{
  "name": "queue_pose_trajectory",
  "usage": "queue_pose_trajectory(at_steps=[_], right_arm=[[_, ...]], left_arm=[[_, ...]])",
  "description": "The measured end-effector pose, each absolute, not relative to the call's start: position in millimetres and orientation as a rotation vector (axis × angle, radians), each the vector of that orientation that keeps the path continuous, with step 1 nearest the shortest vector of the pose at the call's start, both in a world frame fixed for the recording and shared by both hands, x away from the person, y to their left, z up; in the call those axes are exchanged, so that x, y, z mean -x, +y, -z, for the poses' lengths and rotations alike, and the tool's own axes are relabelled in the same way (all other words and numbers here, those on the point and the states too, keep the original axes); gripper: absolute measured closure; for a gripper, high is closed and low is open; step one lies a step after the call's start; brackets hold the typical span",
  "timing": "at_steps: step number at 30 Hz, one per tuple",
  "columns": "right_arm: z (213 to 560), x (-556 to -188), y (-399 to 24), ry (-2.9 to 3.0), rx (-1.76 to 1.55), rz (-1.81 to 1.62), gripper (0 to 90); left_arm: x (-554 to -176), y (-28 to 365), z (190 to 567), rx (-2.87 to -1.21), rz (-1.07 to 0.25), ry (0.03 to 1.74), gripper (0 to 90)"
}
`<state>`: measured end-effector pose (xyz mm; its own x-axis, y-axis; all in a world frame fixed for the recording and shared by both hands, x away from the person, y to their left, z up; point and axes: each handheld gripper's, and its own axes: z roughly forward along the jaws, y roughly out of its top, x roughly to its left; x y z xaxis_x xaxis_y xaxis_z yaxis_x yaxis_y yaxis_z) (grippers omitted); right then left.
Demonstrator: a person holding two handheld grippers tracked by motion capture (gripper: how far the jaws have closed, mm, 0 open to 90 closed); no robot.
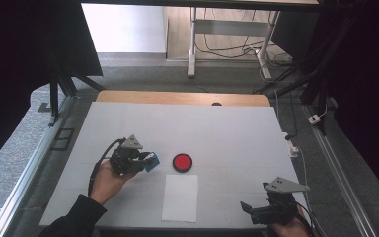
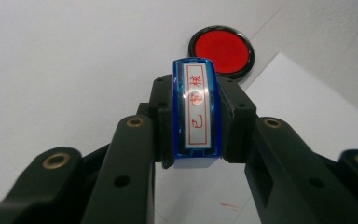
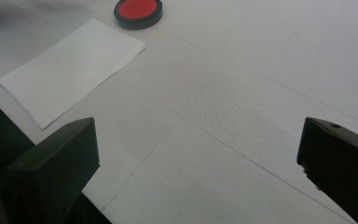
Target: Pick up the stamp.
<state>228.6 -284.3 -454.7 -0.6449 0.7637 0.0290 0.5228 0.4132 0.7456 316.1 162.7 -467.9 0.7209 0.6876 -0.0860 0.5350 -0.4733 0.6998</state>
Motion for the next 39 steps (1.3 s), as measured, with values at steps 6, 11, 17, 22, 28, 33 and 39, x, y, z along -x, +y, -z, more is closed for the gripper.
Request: queue_pose_trajectory(at_steps=[6,11,17,22,28,33,39], right_arm=[[455,-229,-284,2.357,-1.114,-1.081,0.0],[455,-229,-284,2.359,-1.114,-1.084,0.0],[455,-229,-285,2.359,-1.113,-1.085,0.0],[455,-229,-284,2.358,-1.112,-1.082,0.0],[455,-229,-284,2.359,-1.113,-1.085,0.0],[455,-229,-284,2.359,-1.116,-1.085,0.0],[455,-229,-284,2.362,-1.115,-1.082,0.0]], left_arm=[[-310,165,459,-2.159,-0.247,0.901,69.7],[-306,166,450,-2.149,-0.234,0.87,69.6],[-302,167,439,-2.13,-0.235,0.839,69.6],[-297,166,428,-2.116,-0.232,0.799,69.6],[-292,162,414,-2.102,-0.219,0.732,69.6],[-290,156,405,-2.105,-0.211,0.684,69.6],[-292,150,398,-2.108,-0.21,0.652,69.6]])
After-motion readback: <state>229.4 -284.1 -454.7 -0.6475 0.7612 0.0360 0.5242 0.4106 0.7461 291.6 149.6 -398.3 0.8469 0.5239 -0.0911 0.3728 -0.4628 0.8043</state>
